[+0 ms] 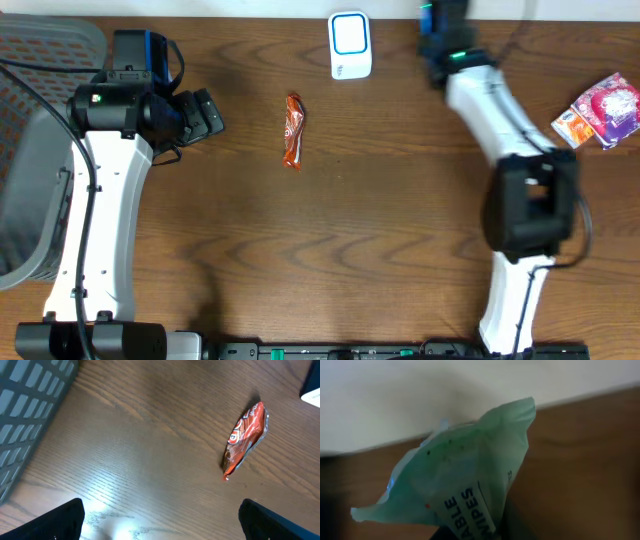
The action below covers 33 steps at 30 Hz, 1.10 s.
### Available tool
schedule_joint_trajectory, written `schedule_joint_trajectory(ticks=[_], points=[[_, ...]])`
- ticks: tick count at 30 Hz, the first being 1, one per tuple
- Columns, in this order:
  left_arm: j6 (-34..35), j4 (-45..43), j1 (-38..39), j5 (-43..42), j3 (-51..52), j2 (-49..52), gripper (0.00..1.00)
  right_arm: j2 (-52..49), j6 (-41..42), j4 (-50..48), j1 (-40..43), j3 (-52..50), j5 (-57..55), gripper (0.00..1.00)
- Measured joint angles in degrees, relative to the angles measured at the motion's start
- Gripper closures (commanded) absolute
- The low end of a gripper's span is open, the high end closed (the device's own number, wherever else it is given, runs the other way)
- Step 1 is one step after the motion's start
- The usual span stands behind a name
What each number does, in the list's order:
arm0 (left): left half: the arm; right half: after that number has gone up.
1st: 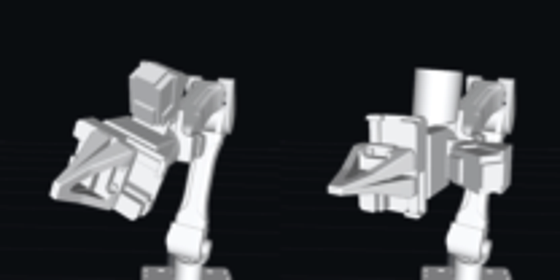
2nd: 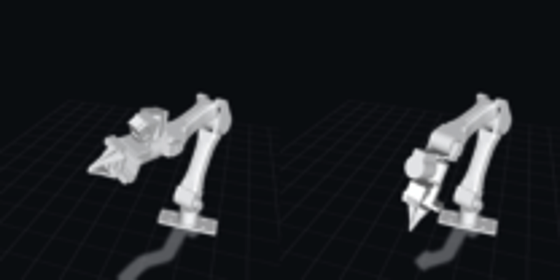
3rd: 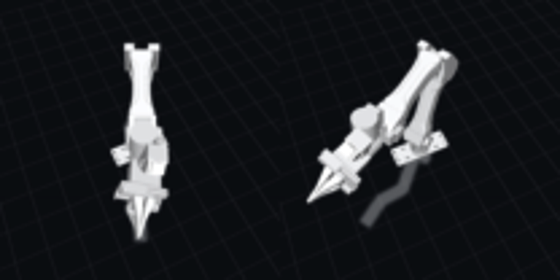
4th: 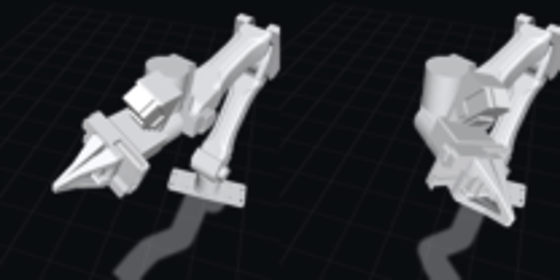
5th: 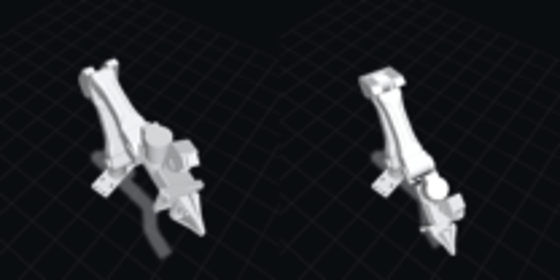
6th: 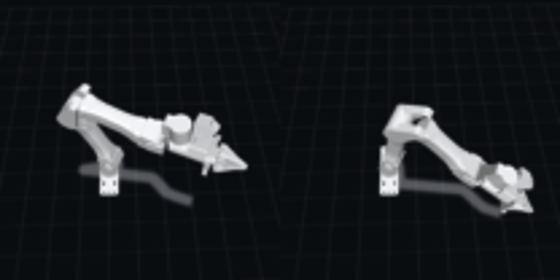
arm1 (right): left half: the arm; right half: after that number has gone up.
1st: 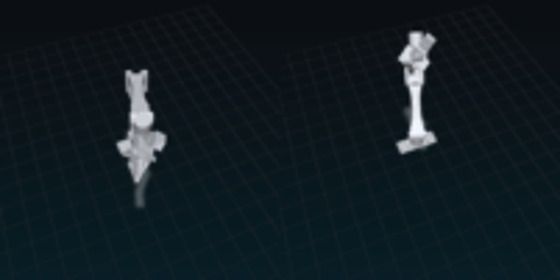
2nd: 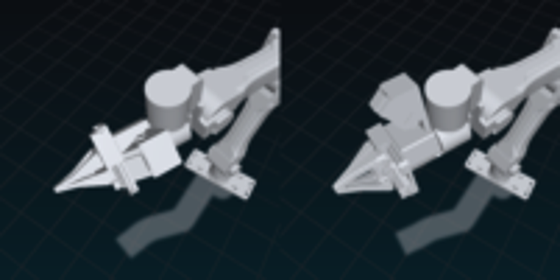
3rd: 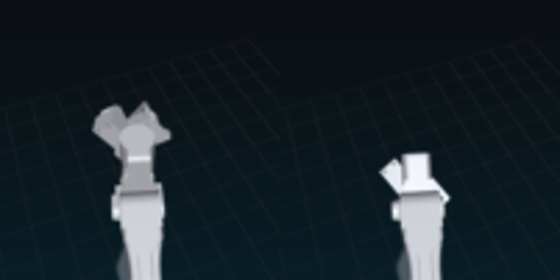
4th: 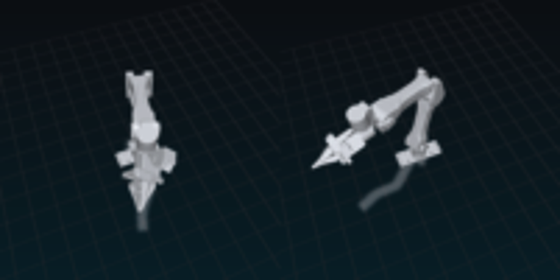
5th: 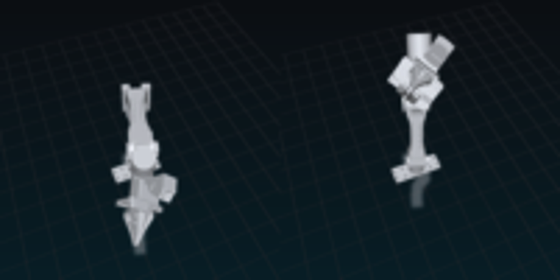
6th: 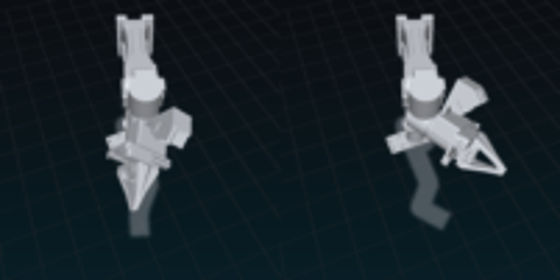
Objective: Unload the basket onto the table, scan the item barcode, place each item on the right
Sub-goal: 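Carry the green wipes pack right and drop it by the purple pack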
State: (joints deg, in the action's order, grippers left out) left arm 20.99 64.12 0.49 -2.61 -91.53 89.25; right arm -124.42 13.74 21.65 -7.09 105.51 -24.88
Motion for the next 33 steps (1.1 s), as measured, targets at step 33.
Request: schedule_joint_trajectory(ticks=[33], points=[[0.02,0.0,-0.02,-0.02,0.0,0.0,0.02,0.85,16.96,28.44,37.09,0.15,3.17,0.9]])
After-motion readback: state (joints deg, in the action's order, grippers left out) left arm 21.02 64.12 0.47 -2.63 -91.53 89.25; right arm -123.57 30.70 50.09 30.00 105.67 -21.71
